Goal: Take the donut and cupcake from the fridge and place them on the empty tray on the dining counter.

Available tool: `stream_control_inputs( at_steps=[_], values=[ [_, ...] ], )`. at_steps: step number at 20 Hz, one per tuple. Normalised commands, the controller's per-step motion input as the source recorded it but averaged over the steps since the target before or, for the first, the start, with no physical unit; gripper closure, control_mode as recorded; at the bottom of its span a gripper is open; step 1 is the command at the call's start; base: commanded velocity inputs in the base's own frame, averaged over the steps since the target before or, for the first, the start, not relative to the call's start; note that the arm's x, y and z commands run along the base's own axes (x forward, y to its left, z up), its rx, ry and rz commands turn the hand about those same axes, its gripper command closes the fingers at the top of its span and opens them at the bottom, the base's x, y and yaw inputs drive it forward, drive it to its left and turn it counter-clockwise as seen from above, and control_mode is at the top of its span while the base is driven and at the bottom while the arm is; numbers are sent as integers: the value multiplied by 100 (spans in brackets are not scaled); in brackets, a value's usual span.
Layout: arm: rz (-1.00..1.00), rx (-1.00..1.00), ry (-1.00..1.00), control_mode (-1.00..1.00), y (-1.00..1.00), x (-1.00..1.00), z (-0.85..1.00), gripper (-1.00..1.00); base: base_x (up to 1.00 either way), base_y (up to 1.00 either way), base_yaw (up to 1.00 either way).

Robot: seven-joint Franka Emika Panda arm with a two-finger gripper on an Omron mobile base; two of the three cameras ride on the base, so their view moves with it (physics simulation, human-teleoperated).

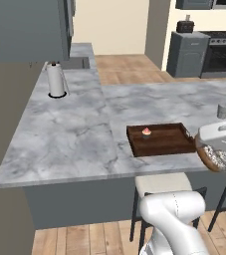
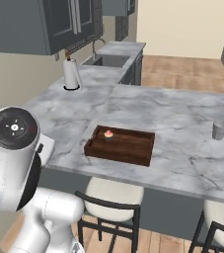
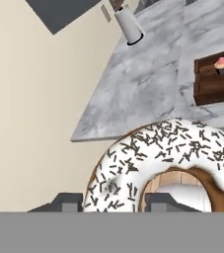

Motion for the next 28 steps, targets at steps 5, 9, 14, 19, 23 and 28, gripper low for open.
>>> stream_control_inputs(
  at_steps=[5,9,14,19,23,28],
  values=[
    [-1,-17,0,-100,-36,46,-25,100,0,0,0],
    [0,-9,12,-100,-54,42,-16,100,0,0,0],
    [-2,-13,28,-100,-81,54,-18,100,0,0,0],
    [-2,-14,21,-100,-52,45,-12,100,0,0,0],
    [0,-15,13,-100,0,42,-8,100,0,0,0],
    [0,-2,-2,-100,0,24,-38,100,0,0,0]
  ],
)
